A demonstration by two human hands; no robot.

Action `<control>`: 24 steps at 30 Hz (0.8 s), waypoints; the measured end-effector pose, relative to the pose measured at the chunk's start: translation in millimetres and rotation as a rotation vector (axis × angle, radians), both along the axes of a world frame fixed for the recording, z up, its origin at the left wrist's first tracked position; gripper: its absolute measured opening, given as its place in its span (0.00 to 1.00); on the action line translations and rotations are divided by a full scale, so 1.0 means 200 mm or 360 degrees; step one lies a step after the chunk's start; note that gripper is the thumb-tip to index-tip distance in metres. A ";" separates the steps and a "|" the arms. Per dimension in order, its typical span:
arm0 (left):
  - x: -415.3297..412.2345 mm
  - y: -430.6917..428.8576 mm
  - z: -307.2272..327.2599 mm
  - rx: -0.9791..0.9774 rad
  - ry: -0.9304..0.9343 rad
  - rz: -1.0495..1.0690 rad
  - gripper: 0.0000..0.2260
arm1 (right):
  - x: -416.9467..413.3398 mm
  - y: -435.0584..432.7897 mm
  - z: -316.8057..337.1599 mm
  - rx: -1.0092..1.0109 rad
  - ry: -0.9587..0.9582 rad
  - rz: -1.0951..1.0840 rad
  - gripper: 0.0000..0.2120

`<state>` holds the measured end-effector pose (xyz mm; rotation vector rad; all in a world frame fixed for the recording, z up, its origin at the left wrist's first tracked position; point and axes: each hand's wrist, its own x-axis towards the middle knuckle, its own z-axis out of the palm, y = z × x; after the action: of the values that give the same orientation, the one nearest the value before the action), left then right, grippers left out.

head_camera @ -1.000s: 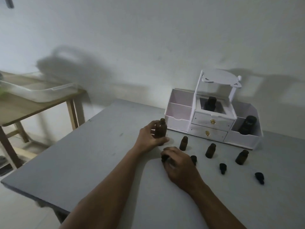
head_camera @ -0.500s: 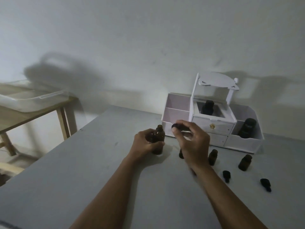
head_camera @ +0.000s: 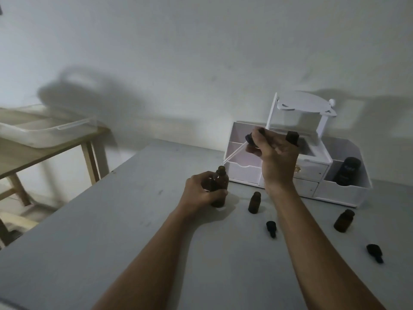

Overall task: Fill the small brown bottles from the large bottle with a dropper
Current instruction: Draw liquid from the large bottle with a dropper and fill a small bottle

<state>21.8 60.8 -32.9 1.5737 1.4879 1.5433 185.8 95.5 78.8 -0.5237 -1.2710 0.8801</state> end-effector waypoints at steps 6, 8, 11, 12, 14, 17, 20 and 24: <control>-0.01 0.01 -0.01 -0.0011 0.0052 0.0044 0.10 | -0.02 0.01 -0.03 -0.0019 -0.0126 -0.0061 0.04; -0.01 0.01 -0.01 -0.0005 0.0059 0.0051 0.10 | -0.03 0.01 -0.04 0.0025 -0.0234 -0.0086 0.04; 0.00 0.01 0.00 -0.0010 0.0072 0.0059 0.11 | -0.06 -0.01 -0.04 0.0135 -0.0406 -0.0156 0.04; 0.00 0.01 0.01 -0.0007 0.0081 0.0062 0.11 | -0.08 -0.02 -0.03 0.0171 -0.0460 -0.0180 0.04; 0.00 0.01 0.00 -0.0012 0.0078 0.0070 0.11 | -0.11 -0.03 -0.04 0.0213 -0.0564 -0.0206 0.03; 0.00 0.00 0.00 -0.0017 0.0068 0.0078 0.09 | -0.16 -0.02 -0.08 0.0174 -0.0721 -0.0222 0.05; 0.00 0.00 0.00 -0.0001 0.0068 0.0066 0.09 | -0.18 0.00 -0.15 0.0044 -0.0852 -0.0193 0.08; 0.01 0.00 0.00 0.0010 0.0069 0.0056 0.09 | -0.17 0.01 -0.20 -0.0023 -0.0963 -0.0200 0.07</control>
<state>23.1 60.9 -32.4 1.6022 1.5432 1.5439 151.8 97.6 38.2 -0.9155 -1.7538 0.6424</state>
